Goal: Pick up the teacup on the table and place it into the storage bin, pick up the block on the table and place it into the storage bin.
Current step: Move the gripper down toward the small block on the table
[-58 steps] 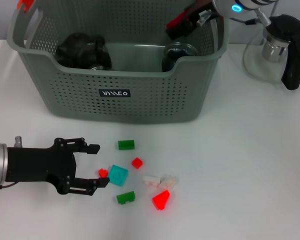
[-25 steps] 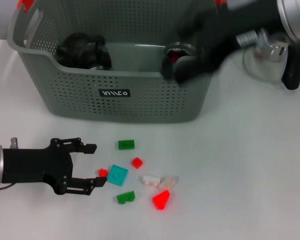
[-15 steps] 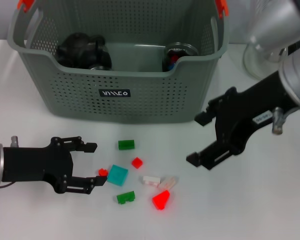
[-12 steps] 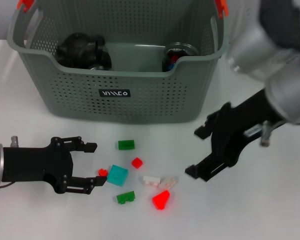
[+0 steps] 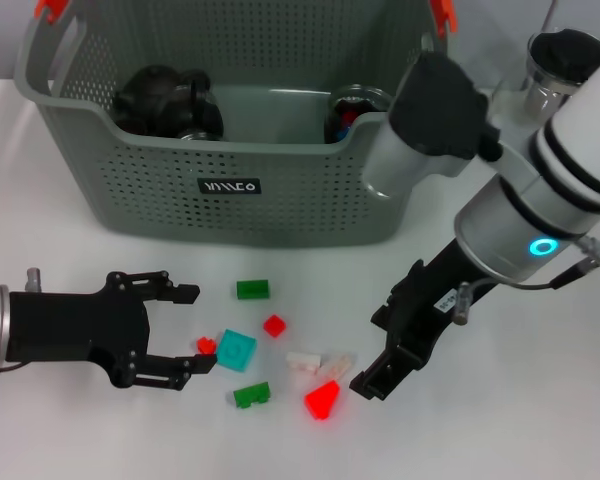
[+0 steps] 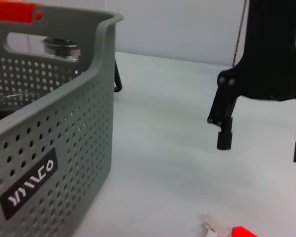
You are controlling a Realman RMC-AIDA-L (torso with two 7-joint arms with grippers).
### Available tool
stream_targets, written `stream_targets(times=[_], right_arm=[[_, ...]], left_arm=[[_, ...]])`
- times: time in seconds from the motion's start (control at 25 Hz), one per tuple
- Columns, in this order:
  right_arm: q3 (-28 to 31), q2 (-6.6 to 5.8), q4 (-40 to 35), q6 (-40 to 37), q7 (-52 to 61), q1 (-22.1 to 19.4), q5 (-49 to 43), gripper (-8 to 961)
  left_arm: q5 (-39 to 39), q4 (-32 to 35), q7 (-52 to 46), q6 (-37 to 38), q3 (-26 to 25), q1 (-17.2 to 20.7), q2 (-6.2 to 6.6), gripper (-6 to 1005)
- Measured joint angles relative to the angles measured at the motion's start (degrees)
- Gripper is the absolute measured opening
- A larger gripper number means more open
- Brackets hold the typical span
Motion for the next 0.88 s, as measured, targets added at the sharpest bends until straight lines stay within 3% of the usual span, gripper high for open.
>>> stream_targets(times=[0.88], right_arm=[[-6.6, 0.42, 7.7, 10.1, 3.8, 2.7, -0.8, 914]], left_arm=[[1.3, 0.0, 2.5, 0.3, 0.2, -0.1, 0.06, 847]])
